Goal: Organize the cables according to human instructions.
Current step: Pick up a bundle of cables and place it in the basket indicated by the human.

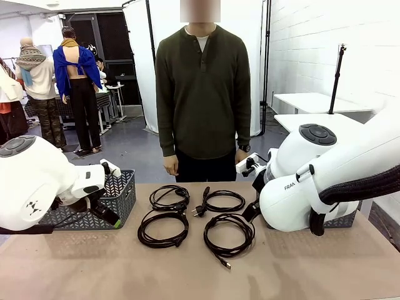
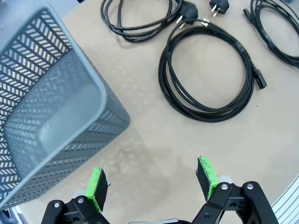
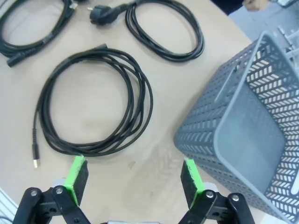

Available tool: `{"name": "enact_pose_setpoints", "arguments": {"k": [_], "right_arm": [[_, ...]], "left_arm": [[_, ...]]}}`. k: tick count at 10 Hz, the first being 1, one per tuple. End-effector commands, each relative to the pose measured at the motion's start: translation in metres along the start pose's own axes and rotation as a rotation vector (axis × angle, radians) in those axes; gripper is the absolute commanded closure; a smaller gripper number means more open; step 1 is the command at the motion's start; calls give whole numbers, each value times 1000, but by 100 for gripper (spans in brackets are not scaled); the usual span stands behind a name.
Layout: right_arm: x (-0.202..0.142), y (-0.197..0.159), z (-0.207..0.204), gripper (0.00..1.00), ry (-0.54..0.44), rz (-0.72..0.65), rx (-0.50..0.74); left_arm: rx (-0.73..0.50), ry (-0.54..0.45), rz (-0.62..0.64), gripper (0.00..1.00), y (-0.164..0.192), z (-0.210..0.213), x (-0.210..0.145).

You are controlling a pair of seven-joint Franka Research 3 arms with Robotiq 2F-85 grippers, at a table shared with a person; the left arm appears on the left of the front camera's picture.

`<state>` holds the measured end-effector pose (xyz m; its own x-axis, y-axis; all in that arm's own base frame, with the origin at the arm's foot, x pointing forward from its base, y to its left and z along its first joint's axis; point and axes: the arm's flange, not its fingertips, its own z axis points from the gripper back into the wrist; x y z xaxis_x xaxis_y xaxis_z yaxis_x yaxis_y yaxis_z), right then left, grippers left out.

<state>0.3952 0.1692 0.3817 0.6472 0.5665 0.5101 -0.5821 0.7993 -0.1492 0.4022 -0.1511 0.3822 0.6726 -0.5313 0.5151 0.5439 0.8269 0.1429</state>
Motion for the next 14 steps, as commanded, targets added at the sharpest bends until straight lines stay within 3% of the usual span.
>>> {"name": "enact_pose_setpoints", "arguments": {"k": [1,7,10,13,14], "right_arm": [[7,-13,25,0,-24,25,60],[4,-63,101,0,-133,125,234],[-2,-81,120,0,-174,172,300],[-8,-85,126,0,-195,191,298],[-6,-80,128,0,-213,165,238]], "left_arm": [[-14,-31,-28,0,11,31,5],[-166,-125,-279,0,38,99,22],[-210,-165,-415,0,52,115,20],[-229,-173,-433,0,62,123,16],[-212,-158,-393,0,61,120,15]]}}
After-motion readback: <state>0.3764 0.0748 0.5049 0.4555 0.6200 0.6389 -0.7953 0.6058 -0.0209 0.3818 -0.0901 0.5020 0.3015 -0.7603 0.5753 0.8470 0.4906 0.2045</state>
